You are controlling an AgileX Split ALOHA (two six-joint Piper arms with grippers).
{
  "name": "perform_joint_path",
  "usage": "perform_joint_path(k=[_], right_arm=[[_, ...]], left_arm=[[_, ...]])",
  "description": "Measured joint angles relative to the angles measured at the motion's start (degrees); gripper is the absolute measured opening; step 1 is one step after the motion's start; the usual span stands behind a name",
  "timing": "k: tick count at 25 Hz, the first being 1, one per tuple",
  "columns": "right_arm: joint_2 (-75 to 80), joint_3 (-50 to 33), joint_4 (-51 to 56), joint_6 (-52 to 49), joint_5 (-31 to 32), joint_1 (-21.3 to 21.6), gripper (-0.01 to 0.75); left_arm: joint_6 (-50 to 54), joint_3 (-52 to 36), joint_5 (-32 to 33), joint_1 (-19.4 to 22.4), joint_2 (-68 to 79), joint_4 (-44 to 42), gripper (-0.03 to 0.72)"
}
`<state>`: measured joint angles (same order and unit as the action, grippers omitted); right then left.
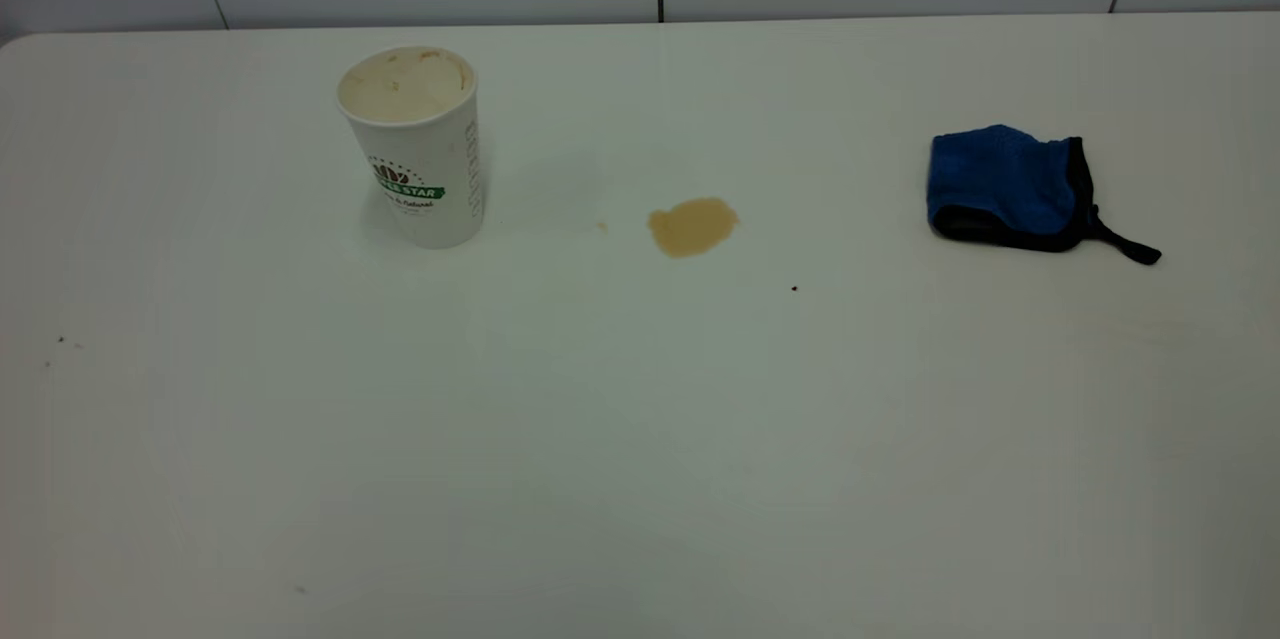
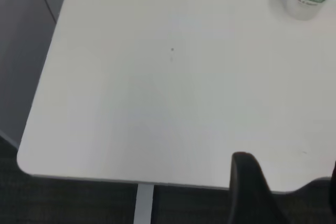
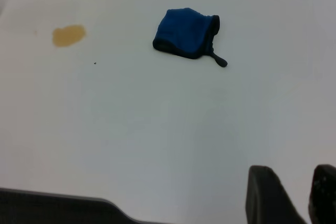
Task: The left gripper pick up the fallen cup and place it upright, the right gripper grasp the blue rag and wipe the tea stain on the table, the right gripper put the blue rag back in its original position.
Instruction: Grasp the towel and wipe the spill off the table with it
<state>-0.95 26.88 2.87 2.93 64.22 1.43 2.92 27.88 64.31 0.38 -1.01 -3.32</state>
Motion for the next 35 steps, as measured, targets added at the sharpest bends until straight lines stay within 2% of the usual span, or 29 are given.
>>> perform_joint_path(k=[29, 35], right_arm=[[0.0, 0.0, 0.0, 0.0, 0.0, 0.0, 0.238], [0.0, 0.0, -0.1, -6.0, -0.1, 0.0, 0.238]], left_arm=[[0.0, 0.0, 0.0, -0.6, 0.0, 0.0, 0.402], [0.0, 0.0, 0.0, -0.6, 0.0, 0.0, 0.402]])
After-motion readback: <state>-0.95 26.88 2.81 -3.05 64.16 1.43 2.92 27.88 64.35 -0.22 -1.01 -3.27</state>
